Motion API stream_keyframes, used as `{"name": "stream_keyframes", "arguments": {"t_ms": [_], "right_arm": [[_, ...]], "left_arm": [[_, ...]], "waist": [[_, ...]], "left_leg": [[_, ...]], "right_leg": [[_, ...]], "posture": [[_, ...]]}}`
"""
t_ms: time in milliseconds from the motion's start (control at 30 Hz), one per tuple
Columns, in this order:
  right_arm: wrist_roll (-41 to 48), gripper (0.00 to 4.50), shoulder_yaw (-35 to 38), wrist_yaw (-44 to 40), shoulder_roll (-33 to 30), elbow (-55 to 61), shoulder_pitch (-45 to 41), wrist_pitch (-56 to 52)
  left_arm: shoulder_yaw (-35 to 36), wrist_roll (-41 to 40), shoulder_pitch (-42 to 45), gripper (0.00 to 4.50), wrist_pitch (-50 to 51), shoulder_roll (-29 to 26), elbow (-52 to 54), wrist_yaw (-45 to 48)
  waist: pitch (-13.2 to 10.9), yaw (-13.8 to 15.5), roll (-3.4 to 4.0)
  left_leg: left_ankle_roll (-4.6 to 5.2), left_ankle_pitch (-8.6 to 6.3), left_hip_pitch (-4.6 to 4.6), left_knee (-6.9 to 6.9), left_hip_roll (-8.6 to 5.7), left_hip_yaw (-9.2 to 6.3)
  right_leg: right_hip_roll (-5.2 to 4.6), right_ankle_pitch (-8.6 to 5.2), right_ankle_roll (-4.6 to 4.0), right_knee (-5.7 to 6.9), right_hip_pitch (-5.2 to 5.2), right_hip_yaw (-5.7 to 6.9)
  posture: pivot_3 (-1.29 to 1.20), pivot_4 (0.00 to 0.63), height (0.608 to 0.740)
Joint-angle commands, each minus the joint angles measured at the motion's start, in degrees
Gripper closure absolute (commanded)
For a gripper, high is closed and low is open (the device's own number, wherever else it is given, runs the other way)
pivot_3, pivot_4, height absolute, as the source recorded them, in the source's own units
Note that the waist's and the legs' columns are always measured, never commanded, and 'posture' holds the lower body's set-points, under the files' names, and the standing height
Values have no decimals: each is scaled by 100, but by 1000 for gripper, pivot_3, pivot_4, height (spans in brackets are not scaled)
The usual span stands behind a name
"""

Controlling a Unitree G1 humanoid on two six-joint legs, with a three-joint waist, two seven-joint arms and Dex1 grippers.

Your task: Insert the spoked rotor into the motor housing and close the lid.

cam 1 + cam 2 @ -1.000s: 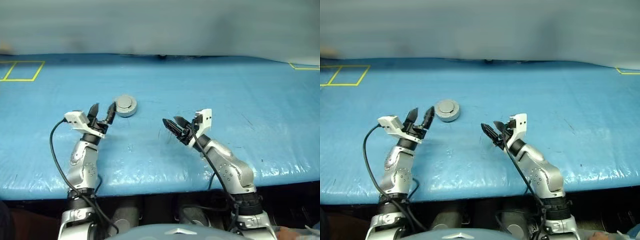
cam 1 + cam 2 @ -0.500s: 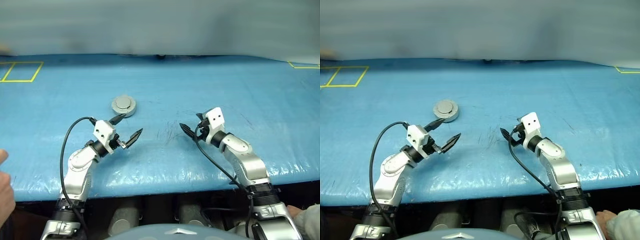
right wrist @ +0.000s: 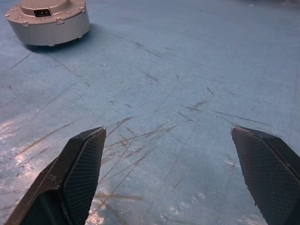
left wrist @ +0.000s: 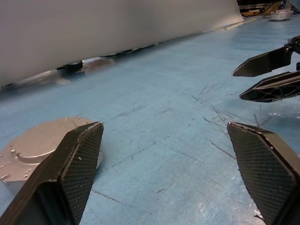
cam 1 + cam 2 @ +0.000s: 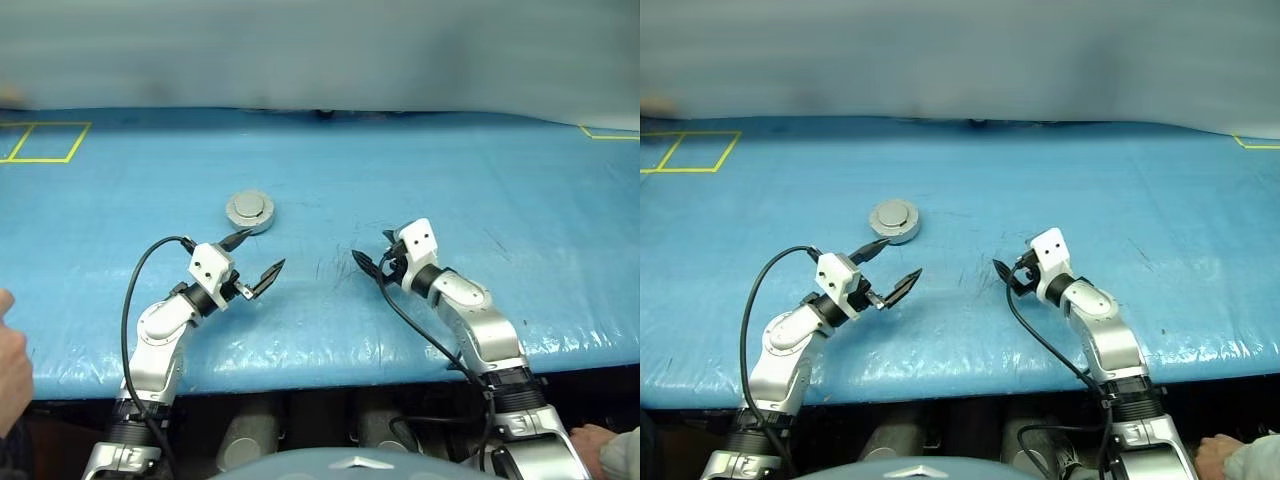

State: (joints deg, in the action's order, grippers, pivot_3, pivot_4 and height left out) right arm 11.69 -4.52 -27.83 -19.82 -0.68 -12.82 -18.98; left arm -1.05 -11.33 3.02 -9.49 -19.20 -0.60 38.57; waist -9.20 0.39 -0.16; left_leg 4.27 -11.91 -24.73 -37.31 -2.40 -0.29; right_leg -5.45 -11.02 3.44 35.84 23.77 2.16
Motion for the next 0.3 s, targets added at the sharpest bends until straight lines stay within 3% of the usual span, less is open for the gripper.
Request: {"name": "stream_keyframes", "arguments": {"t_ms": [33, 300], "right_arm": [[-84, 41, 5, -54, 7, 47, -125, 133], [-248, 41, -98, -124, 61, -54, -200, 158]], "left_arm": [[3, 54, -16, 0, -159, 23, 198, -117], [-8, 142, -114, 0, -160, 32, 301, -312]], "waist": [[0, 2, 0], [0, 1, 0]], "left_leg": [[0, 0, 0, 0, 0, 0], [0, 0, 0, 0, 0, 0]], "right_leg": [[0, 0, 0, 0, 0, 0], [6, 0, 0, 0, 1, 0]], "posture": [[0, 150, 740], [0, 150, 740]]}}
